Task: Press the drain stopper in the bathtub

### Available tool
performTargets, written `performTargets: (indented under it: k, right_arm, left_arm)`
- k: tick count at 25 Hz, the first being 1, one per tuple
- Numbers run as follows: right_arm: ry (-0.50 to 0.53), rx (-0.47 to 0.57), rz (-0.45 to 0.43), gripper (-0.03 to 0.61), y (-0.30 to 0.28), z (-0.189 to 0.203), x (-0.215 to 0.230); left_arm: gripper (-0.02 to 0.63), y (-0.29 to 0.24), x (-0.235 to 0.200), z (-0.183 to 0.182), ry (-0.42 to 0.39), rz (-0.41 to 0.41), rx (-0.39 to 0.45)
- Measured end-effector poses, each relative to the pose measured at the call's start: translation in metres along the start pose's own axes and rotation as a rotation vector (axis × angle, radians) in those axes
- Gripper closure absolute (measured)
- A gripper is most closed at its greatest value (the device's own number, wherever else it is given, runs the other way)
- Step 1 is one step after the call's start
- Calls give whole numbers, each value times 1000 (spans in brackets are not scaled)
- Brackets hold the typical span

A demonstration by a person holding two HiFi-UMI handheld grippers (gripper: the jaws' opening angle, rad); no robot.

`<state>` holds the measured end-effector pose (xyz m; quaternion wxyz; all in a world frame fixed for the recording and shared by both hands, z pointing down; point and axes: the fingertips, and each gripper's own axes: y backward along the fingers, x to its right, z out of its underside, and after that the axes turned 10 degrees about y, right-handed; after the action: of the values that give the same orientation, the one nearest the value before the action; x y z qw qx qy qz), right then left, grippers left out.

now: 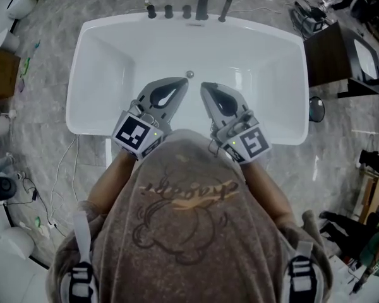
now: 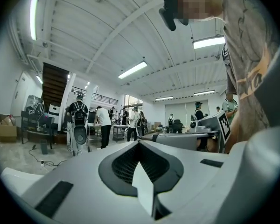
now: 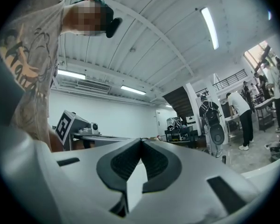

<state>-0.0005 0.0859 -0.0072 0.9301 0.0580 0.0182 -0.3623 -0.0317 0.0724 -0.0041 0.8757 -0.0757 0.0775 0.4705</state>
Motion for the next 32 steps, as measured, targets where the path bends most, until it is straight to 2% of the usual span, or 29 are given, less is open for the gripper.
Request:
performTargets:
  k: [20,32]
  right_arm:
    - [-8,-19,-44,581,1,4,-10]
    - [-6,-17,-86,581,-2,3,-18]
  left_arm:
    - [614,7,-4,4,33,-28,-5]
    - [614,10,-2,3,11,-28,-4]
